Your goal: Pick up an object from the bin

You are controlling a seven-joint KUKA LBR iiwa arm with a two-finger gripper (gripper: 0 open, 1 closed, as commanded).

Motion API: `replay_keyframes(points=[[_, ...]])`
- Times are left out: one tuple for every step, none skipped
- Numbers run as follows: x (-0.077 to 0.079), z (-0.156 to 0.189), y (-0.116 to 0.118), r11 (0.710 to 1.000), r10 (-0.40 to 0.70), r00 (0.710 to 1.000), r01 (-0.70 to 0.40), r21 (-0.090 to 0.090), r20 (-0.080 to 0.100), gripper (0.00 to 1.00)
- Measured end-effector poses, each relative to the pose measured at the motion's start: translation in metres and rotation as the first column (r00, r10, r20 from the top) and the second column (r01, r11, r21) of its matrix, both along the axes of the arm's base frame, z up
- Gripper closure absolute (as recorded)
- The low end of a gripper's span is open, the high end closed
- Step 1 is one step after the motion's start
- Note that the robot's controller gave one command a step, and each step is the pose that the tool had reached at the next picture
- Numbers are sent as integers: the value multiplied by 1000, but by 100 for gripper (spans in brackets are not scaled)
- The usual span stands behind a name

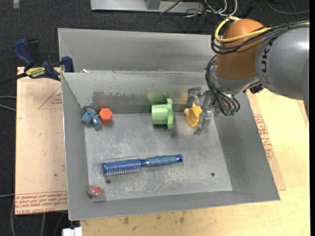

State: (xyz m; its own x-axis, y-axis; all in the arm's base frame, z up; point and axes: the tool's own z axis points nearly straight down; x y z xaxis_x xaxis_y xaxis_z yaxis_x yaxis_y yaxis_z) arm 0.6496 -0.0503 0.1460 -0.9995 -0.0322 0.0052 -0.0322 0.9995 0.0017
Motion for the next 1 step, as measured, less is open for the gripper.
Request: replay_keyframes(points=[[2,-67,94,1000,-10,1000,10,3,1,0]])
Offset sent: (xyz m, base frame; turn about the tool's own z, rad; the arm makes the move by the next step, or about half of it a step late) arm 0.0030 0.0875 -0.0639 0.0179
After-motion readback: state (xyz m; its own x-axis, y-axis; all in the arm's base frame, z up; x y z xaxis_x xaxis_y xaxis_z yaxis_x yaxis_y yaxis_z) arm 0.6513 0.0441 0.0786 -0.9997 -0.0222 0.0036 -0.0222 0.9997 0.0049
